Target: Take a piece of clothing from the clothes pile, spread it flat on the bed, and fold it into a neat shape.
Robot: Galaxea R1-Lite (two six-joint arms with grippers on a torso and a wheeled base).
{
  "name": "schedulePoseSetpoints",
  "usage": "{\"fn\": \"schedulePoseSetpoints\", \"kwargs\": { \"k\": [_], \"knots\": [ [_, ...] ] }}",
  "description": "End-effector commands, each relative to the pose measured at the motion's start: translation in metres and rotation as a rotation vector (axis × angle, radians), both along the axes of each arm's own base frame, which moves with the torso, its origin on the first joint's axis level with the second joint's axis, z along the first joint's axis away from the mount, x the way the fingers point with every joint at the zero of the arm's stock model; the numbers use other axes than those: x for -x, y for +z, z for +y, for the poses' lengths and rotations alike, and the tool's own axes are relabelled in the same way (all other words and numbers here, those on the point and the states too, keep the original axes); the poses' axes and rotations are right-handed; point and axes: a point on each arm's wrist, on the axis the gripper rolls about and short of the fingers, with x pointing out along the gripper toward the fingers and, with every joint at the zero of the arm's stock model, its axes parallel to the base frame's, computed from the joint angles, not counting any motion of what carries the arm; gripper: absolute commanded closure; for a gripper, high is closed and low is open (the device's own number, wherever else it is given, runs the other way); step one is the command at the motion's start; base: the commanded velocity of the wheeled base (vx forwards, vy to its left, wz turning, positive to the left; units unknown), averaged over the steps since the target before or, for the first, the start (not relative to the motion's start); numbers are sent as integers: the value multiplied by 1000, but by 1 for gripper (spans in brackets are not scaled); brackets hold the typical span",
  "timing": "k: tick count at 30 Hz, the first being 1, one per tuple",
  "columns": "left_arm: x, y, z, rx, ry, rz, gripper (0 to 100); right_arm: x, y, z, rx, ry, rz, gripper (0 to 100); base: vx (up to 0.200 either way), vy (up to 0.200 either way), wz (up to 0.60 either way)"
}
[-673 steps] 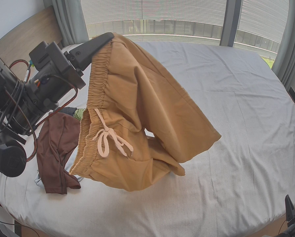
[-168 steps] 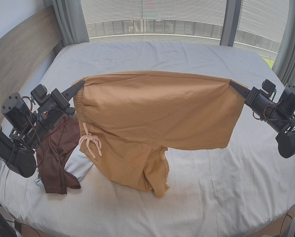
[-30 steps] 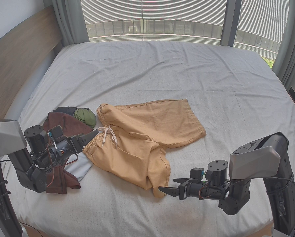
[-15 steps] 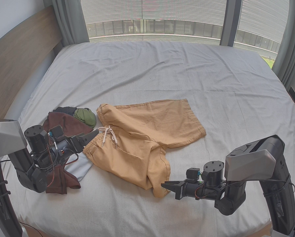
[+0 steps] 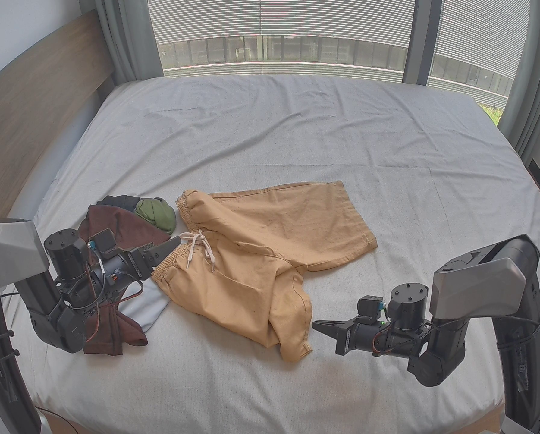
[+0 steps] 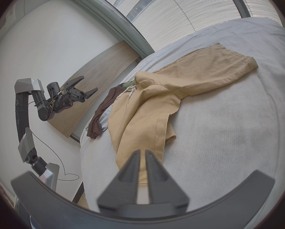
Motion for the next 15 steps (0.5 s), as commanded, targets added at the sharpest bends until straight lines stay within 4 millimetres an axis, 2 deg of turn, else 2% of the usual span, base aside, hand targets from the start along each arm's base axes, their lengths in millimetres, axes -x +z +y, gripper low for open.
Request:
{"fn": "schedulePoseSetpoints", "kwargs": {
  "k": [1,15],
  "knots": [
    [0,-1,0,0,2,1,0,-3,-2,-1,1,-5,-7,0,0,0,0],
    [0,1,-1,1,-1,-3,0,-26,-32,13,10,4,6,0,0,0,0]
  ]
}}
